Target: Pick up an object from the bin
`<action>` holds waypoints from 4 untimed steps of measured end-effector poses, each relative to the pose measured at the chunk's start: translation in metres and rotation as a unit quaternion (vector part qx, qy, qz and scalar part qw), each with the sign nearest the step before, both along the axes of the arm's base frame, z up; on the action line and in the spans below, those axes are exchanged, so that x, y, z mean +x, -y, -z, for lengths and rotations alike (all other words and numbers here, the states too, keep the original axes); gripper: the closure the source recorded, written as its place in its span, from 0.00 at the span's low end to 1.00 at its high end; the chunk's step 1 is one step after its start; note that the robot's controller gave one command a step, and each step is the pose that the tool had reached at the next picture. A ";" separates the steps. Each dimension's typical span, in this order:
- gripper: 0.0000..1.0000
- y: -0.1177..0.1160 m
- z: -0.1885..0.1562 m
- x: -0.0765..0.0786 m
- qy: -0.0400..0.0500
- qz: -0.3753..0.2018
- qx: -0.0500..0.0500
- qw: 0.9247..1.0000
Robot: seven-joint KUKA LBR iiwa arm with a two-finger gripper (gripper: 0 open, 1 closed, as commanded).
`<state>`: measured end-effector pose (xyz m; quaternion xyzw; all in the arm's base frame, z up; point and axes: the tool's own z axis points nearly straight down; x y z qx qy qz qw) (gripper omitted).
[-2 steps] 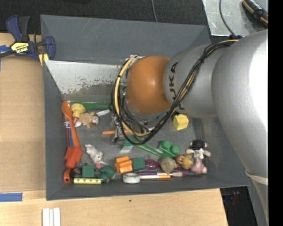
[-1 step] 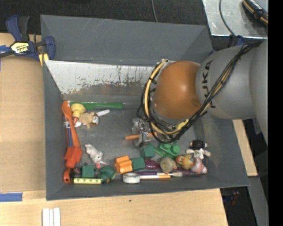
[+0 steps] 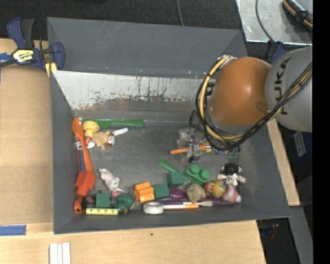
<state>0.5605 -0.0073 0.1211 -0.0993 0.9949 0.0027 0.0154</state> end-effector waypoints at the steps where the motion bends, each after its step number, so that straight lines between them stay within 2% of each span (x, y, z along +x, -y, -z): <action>1: 1.00 0.037 0.023 -0.028 0.000 -0.023 0.000 1.000; 2: 1.00 0.060 0.050 -0.052 0.010 -0.080 -0.004 0.997; 3: 1.00 0.086 -0.008 -0.052 0.002 -0.020 -0.001 1.000; 4: 1.00 0.124 0.000 -0.053 0.009 -0.047 -0.003 0.999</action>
Offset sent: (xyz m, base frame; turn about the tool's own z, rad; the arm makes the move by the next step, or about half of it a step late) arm -0.0546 -0.0597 -0.0511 -0.1611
